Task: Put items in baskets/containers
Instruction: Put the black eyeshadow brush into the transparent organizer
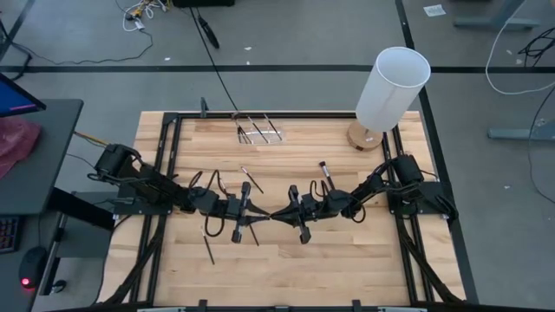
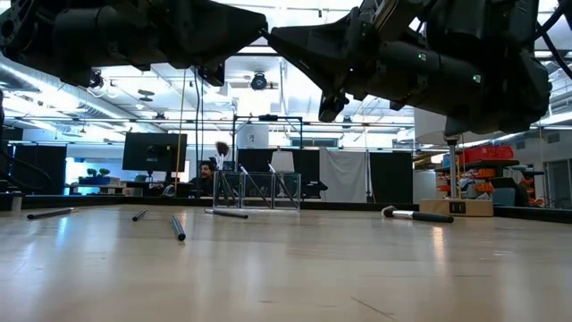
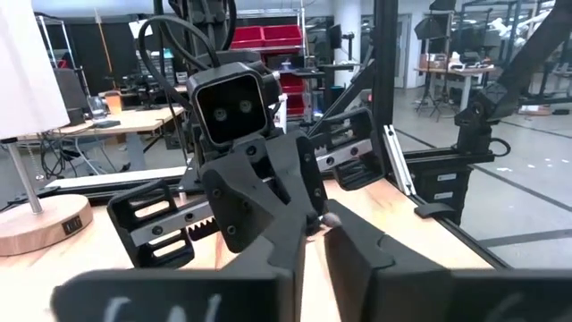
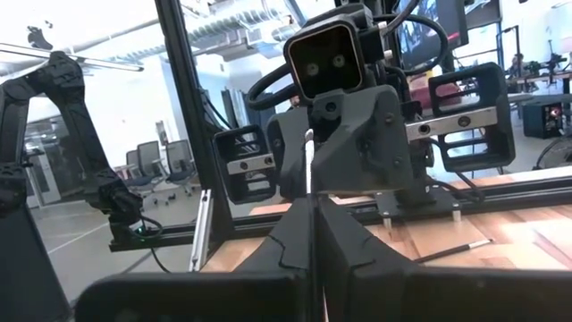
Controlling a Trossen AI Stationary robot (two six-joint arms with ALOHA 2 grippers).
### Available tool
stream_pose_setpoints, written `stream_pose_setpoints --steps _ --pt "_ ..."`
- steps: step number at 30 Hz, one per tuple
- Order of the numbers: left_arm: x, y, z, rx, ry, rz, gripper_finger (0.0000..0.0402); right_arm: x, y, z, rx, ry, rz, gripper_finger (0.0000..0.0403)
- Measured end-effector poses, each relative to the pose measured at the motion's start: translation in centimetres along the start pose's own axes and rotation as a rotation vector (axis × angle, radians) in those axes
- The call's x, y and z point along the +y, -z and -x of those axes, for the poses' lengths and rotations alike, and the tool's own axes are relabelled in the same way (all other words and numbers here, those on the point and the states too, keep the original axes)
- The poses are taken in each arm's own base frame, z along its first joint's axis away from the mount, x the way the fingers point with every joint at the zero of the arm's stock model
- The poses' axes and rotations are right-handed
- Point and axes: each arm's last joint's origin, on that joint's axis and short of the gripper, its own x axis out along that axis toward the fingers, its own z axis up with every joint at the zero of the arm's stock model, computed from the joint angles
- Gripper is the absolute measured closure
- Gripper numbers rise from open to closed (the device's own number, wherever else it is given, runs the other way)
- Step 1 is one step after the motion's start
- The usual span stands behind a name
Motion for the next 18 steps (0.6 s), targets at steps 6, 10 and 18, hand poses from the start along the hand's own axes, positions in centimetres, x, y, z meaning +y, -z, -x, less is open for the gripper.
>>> stream_pose_setpoints --steps 6,10,18 --pt "0.0 0.0 0.0 0.002 0.017 0.001 0.0387 0.0 0.1 0.0 0.005 0.007 -0.004 0.0396" --pt "0.0 0.5 0.1 0.067 0.008 0.013 0.0381 -0.4 0.5 0.6 0.049 0.038 0.006 0.0382" --pt "1.9 -0.7 1.5 0.219 -0.137 0.142 0.0386 -2.4 0.2 5.8 0.151 0.285 -0.059 0.0329"
